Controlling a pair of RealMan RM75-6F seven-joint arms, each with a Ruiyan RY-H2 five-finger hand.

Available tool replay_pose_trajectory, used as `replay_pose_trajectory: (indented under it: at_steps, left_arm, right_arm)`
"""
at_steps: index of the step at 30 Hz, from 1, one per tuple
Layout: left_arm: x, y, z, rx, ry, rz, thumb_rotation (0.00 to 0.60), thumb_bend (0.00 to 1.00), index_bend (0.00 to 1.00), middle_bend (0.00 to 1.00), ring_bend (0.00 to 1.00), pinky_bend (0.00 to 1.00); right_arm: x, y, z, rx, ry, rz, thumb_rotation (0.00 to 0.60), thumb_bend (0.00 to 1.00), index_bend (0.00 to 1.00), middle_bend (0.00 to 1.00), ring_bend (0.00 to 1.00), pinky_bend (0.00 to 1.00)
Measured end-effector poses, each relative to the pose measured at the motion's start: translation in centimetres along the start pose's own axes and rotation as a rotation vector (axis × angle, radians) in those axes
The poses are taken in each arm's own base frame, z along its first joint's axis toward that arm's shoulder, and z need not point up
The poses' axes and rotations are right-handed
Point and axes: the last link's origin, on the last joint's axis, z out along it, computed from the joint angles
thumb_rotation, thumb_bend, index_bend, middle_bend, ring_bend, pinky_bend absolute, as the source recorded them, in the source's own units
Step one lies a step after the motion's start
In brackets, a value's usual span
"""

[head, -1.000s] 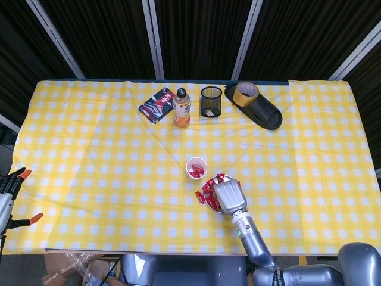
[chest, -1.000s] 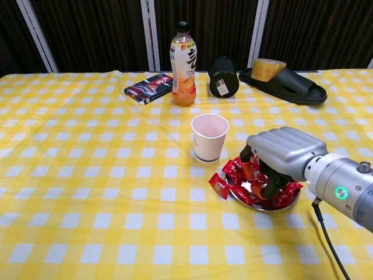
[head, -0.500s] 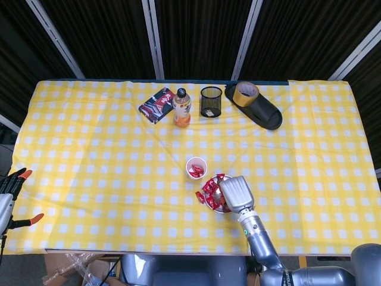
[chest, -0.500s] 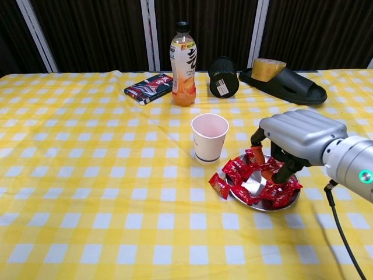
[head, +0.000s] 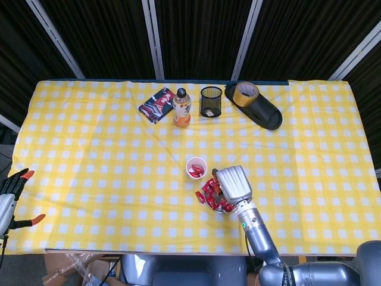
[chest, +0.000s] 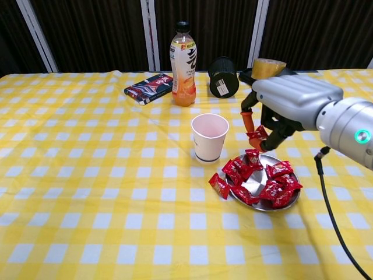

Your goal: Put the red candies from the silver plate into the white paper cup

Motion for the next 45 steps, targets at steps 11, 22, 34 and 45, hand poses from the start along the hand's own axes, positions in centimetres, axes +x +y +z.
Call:
replay_pose_trajectory:
  at_steps: [11, 22, 34, 45]
  left_arm:
    - [0.0, -0.1, 0.2, 0.008, -0.030, -0.013, 0.600, 0.02, 0.00, 0.00, 0.00, 0.00]
    - [0.0, 0.0, 0.5, 0.009, -0.043, -0.020, 0.600, 0.02, 0.00, 0.00, 0.00, 0.00]
    - [0.0, -0.1, 0.5, 0.009, -0.041, -0.023, 0.600, 0.02, 0.00, 0.00, 0.00, 0.00]
    - [0.0, -0.1, 0.5, 0.010, -0.040, -0.024, 0.600, 0.02, 0.00, 0.00, 0.00, 0.00]
  right_arm:
    - [1.7, -1.6, 3.4, 0.009, 0.037, 0.054, 0.600, 0.45, 0.59, 0.97, 1.00, 0.95]
    - [0.1, -2.5, 5.1, 0.022, 0.014, 0.088, 0.600, 0.45, 0.59, 0.97, 1.00, 0.95]
    - [-0.8, -3.8, 5.9, 0.035, 0.019, 0.080, 0.600, 0.45, 0.34, 0.97, 1.00, 0.95]
    - [-0.1, -3.8, 5.1, 0.040, 0.041, 0.079, 0.600, 0.45, 0.33, 0.97, 1.00, 0.95]
